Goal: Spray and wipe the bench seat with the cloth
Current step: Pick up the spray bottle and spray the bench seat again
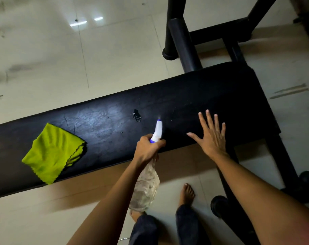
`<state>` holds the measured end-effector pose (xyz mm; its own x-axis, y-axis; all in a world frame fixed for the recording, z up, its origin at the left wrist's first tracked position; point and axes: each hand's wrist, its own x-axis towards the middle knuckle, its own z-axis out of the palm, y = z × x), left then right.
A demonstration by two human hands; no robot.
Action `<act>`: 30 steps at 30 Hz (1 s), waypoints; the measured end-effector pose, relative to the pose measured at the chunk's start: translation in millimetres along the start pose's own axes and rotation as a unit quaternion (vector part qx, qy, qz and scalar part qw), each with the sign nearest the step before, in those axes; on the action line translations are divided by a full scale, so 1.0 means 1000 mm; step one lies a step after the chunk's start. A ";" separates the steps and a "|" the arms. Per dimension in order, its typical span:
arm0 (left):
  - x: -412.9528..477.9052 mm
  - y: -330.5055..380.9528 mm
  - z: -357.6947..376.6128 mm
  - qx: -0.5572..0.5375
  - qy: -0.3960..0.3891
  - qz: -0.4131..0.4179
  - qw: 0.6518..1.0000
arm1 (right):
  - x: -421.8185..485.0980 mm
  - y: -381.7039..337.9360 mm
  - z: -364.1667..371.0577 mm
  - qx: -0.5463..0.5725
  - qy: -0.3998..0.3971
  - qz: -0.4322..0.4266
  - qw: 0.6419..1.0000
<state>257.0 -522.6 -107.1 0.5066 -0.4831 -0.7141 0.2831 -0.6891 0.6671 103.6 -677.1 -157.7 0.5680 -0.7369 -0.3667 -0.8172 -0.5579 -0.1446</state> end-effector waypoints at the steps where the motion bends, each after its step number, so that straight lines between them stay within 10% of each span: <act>1: -0.001 0.005 0.010 0.019 -0.007 0.017 1.000 | 0.002 0.012 -0.004 -0.004 0.002 0.012 1.000; 17: 0.031 0.090 0.161 0.118 -0.136 0.054 0.982 | 0.030 0.132 -0.047 0.055 -0.042 0.160 0.985; 30: -0.027 0.102 0.033 -0.079 0.142 0.177 0.971 | -0.005 0.019 -0.046 0.018 -0.049 -0.008 0.999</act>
<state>245.0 -597.4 -26.8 0.7921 -0.4909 -0.3627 0.1609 -0.4052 0.9000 89.4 -701.5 -116.3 0.5703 -0.6857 -0.4524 -0.8120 -0.5540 -0.1839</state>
